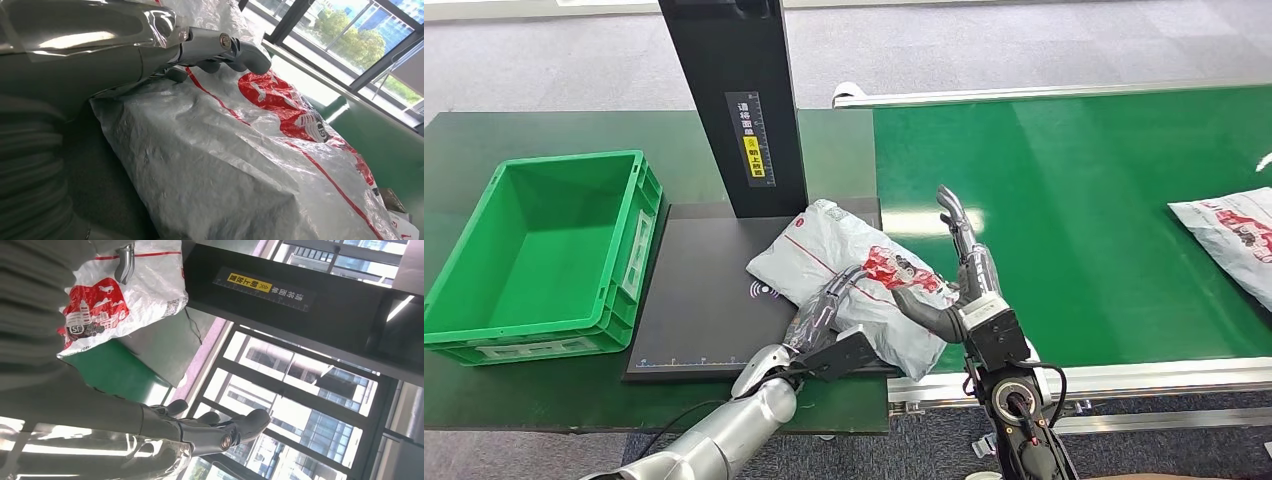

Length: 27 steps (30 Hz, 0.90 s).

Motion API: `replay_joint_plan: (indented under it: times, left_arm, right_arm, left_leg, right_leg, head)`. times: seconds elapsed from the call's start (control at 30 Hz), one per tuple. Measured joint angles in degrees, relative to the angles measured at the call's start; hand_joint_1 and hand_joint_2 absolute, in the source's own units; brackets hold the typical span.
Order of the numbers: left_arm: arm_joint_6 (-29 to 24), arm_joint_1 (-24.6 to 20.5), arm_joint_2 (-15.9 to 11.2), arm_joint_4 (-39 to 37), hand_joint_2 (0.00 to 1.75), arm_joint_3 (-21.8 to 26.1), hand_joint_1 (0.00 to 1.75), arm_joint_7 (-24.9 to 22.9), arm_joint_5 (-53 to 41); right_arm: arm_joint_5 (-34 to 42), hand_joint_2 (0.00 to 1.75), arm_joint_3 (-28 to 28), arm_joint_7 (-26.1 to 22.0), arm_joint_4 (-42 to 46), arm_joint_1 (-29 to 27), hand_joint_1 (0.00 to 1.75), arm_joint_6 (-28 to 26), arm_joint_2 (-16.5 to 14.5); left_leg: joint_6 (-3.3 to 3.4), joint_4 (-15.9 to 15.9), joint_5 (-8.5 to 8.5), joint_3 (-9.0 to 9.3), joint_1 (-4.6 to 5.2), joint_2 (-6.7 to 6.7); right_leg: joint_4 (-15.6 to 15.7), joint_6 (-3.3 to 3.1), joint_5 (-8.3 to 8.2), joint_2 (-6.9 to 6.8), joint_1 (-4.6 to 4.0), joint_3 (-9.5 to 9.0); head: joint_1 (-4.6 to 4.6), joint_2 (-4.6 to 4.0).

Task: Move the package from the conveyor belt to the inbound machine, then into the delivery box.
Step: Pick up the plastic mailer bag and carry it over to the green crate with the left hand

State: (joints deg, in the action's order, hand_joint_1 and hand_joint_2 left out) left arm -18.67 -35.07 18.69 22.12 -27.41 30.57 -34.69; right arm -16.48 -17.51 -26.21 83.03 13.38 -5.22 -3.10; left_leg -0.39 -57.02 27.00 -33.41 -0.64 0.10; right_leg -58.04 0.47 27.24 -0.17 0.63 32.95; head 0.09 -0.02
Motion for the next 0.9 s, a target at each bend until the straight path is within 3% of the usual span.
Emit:
replay_joint_plan:
  times: [0.07, 0.1, 0.23, 0.27, 0.47, 0.67, 0.9]
  left_arm:
    - [0.0, 0.0, 0.03, -0.05, 1.75, 0.0, 0.02, -0.02, 0.0]
    - [0.01, 0.0, 0.04, -0.09, 1.75, 0.0, 0.12, -0.05, -0.01]
    - [0.07, -0.01, 0.04, -0.36, 1.75, -0.02, 1.61, -0.48, -0.02]
    - [0.05, -0.01, 0.04, -0.44, 1.75, -0.02, 1.71, -0.64, -0.02]
    - [-0.87, -0.11, 0.04, -0.8, 1.75, -0.02, 1.75, -1.21, -0.01]
    - [-13.37, 0.07, -0.39, -1.07, 1.75, -3.18, 1.75, -4.19, -7.9]
    - [-17.34, 0.2, -1.02, -1.4, 1.75, -4.26, 1.75, -4.47, -8.62]
  right_arm:
    - [0.0, 1.75, 0.0, 0.0, 0.0, 0.0, 0.0, -0.01, 0.0]
    - [0.0, 1.75, 0.0, 0.0, 0.0, 0.0, 0.0, -0.03, 0.0]
    - [0.01, 1.75, 0.0, 0.0, 0.0, 0.01, 0.0, -0.22, -0.02]
    - [0.02, 1.75, 0.0, 0.0, 0.0, 0.02, 0.0, -0.29, -0.03]
    - [0.09, 1.75, 0.02, -0.01, 0.01, 0.07, 0.0, -0.69, -0.16]
    - [0.25, 1.75, 0.04, 0.0, 0.02, 0.05, 0.0, -0.87, -0.16]
    - [0.6, 1.75, 0.04, 0.0, 0.02, 0.35, 0.0, -0.87, -0.16]
  left_leg:
    - [0.0, 0.0, 0.0, 0.0, 0.0, 0.0]
    - [0.0, 0.0, 0.0, 0.0, 0.0, 0.0]
    - [0.0, 0.0, 0.0, 0.0, 0.0, 0.0]
    - [0.0, 0.0, 0.0, 0.0, 0.0, 0.0]
    - [0.0, 0.0, 0.0, 0.01, 0.0, 0.0]
    - [0.0, 0.0, 0.0, 0.0, 0.0, 0.01]
    - [0.0, 0.0, 0.0, 0.0, 0.0, 0.01]
  right_leg:
    - [0.0, 0.0, 0.0, 0.0, 0.0, 0.0]
    - [0.0, 0.0, 0.0, 0.0, 0.0, 0.0]
    - [0.0, 0.0, 0.0, 0.0, 0.0, 0.0]
    - [0.0, 0.0, 0.0, 0.0, 0.0, 0.0]
    - [0.0, 0.0, 0.0, 0.0, 0.0, -0.01]
    - [0.0, 0.0, 0.0, 0.0, 0.0, -0.01]
    - [0.0, 0.0, 0.0, 0.0, 0.0, -0.01]
  head:
    - [0.0, 0.0]
    - [0.0, 0.0]
    - [0.0, 0.0]
    - [0.0, 0.0]
    - [0.0, -0.01]
    - [0.0, 0.0]
    - [0.0, 0.0]
